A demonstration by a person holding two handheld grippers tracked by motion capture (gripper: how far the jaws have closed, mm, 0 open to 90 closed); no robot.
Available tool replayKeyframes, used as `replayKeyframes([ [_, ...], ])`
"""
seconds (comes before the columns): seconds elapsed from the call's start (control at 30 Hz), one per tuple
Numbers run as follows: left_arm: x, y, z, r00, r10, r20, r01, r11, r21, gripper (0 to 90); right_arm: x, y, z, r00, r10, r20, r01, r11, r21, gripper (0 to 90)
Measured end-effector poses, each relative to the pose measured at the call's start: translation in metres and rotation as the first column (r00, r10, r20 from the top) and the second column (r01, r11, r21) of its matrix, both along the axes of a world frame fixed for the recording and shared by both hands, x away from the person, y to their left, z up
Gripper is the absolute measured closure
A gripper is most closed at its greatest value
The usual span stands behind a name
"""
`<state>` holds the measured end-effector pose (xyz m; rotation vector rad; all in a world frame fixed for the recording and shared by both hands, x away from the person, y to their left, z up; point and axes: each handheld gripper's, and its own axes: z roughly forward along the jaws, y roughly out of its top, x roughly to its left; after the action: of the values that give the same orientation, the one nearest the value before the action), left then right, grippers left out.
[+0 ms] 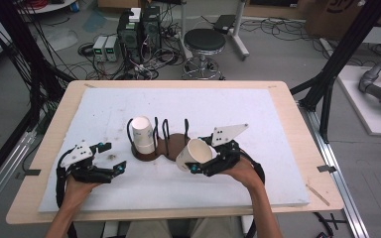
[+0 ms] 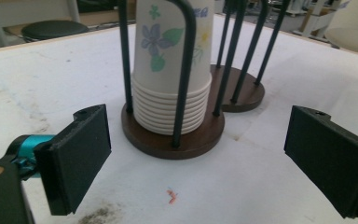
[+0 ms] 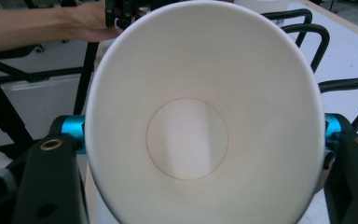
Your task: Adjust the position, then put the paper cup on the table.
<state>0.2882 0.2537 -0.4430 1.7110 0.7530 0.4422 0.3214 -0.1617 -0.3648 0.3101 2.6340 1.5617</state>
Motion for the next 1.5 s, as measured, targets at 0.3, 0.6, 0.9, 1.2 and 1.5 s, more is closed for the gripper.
replayKeyframes([
  [0.3, 0.001, 0.001, -0.004, 0.9988, 0.049, 0.010, -0.049, 0.9988, -0.002, 7.1, 0.002, 0.008, 0.001, 0.9999, 0.001, 0.016, 0.001, 0.996, -0.087, 28.6],
  [0.6, 0.003, 0.001, -0.011, 0.9973, 0.072, 0.019, -0.071, 0.9974, -0.007, 7.1, 0.002, 0.014, -0.001, 0.9997, 0.003, 0.025, 0.001, 0.987, -0.162, 28.7],
  [0.9, 0.003, 0.001, -0.014, 0.9959, 0.086, 0.025, -0.087, 0.9962, 0.001, 7.1, 0.003, 0.019, -0.002, 0.9996, 0.011, 0.026, -0.005, 0.980, -0.198, 28.7],
  [1.2, 0.004, 0.002, -0.014, 0.9956, 0.093, 0.015, -0.093, 0.9957, -0.002, 7.1, 0.001, 0.029, -0.004, 0.9994, 0.016, 0.032, -0.006, 0.960, -0.279, 28.7],
  [1.5, 0.004, 0.001, -0.014, 0.9954, 0.094, 0.014, -0.094, 0.9955, 0.001, 7.1, 0.001, 0.034, -0.004, 0.9991, 0.021, 0.036, -0.011, 0.960, -0.281, 28.7],
])
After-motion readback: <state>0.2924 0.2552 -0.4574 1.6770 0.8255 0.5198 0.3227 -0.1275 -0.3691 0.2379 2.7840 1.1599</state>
